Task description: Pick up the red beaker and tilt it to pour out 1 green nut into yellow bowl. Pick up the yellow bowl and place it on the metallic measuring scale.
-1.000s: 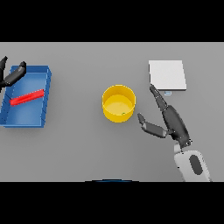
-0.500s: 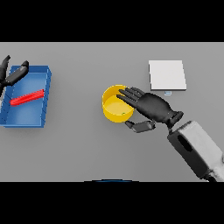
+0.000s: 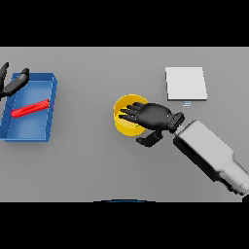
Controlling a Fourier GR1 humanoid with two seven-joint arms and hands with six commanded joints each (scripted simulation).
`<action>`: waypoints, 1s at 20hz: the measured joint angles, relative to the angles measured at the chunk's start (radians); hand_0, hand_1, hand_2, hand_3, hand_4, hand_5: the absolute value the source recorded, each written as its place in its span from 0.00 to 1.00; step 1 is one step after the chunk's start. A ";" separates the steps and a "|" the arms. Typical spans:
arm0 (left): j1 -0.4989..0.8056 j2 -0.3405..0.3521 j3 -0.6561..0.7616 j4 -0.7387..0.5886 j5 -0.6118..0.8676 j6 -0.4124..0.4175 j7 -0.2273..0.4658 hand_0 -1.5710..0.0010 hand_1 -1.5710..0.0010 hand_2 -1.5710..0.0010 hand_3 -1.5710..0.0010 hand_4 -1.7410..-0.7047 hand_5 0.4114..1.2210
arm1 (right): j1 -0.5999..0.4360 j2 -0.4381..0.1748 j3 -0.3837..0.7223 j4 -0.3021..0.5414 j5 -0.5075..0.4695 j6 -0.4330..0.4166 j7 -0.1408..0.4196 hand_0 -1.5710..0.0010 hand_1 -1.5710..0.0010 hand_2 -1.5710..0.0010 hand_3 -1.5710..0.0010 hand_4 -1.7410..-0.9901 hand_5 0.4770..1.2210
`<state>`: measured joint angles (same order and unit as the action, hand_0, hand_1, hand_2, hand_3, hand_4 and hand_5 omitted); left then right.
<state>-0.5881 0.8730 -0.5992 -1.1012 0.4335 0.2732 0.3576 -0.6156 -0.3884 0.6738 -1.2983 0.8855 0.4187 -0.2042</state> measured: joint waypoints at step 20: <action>0.025 0.025 0.022 -0.010 0.017 -0.006 -0.044 1.00 1.00 1.00 1.00 0.98 0.35 | -0.104 0.064 0.058 0.177 0.019 0.079 -0.006 0.21 0.23 0.29 0.47 0.17 0.88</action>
<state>-0.5633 0.8981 -0.5772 -1.1113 0.4505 0.2671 0.3139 -0.7193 -0.3248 0.7321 -1.1211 0.9045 0.4973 -0.2104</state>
